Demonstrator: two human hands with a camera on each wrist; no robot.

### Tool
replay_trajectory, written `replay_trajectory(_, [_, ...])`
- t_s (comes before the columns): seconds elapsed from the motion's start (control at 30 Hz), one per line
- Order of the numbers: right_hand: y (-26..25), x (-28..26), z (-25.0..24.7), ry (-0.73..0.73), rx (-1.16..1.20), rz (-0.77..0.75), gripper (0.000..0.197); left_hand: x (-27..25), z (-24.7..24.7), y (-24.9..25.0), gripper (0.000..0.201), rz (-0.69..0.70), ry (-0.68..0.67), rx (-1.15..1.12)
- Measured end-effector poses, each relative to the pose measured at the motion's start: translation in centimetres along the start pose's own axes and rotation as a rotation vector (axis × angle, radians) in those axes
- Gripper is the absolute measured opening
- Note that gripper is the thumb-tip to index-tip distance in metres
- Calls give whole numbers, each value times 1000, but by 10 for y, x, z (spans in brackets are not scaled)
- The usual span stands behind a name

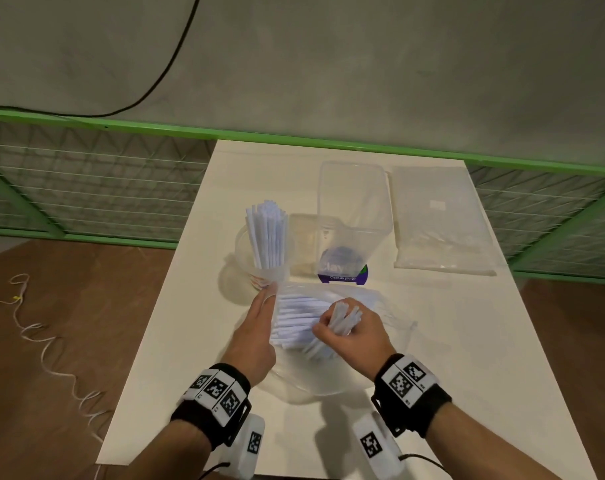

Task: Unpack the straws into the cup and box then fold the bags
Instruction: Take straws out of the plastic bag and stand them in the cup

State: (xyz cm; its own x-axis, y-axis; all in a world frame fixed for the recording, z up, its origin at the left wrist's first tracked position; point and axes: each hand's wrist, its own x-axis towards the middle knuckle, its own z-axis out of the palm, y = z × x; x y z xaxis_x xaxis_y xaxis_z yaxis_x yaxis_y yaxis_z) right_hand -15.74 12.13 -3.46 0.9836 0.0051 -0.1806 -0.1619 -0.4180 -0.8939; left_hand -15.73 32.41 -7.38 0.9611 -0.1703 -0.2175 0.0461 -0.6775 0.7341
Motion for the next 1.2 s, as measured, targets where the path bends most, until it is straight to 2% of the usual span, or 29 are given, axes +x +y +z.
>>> replay_trajectory(0.13, [1,3,0,-14,-151,-72,14,0,0,2,104,-12,3,7])
replay_trajectory(0.23, [4,7,-3,1,-210,-127,23,1,-1,2,105,-6,3,17])
replay_trajectory(0.33, [9,7,-4,-76,-282,-85,23,1,-1,1,106,-8,-2,3])
replay_trajectory(0.43, [0,8,-8,-96,-258,-88,28,-1,-2,6,104,-12,-13,3])
replay_trajectory(0.57, [-59,16,-29,-131,-194,-179,9,-3,-4,5,106,-44,-39,-25])
replay_trajectory(0.67, [-117,29,-48,-143,-115,-265,9,-5,-6,4,106,-50,-67,-45])
replay_trajectory(0.73, [-153,43,-55,-96,-50,-334,10,-7,-6,6,106,-71,-68,-56])
replay_trajectory(0.83, [-188,74,-48,-12,-42,-441,11,-8,-7,8,107,-91,-68,-54])
replay_trajectory(0.93, [-194,106,-22,-8,-162,-458,10,-7,-7,9,107,-79,-81,-52])
replay_trajectory(1.0, [-186,122,-2,-49,-274,-418,15,-7,-9,10,105,-76,-86,-58])
replay_trajectory(1.1, [-172,133,19,-164,-381,-312,34,-8,-9,10,105,-92,-91,-58])
replay_trajectory(1.2, [-171,132,20,-150,-473,-358,55,-8,-10,8,106,-94,-93,-46])
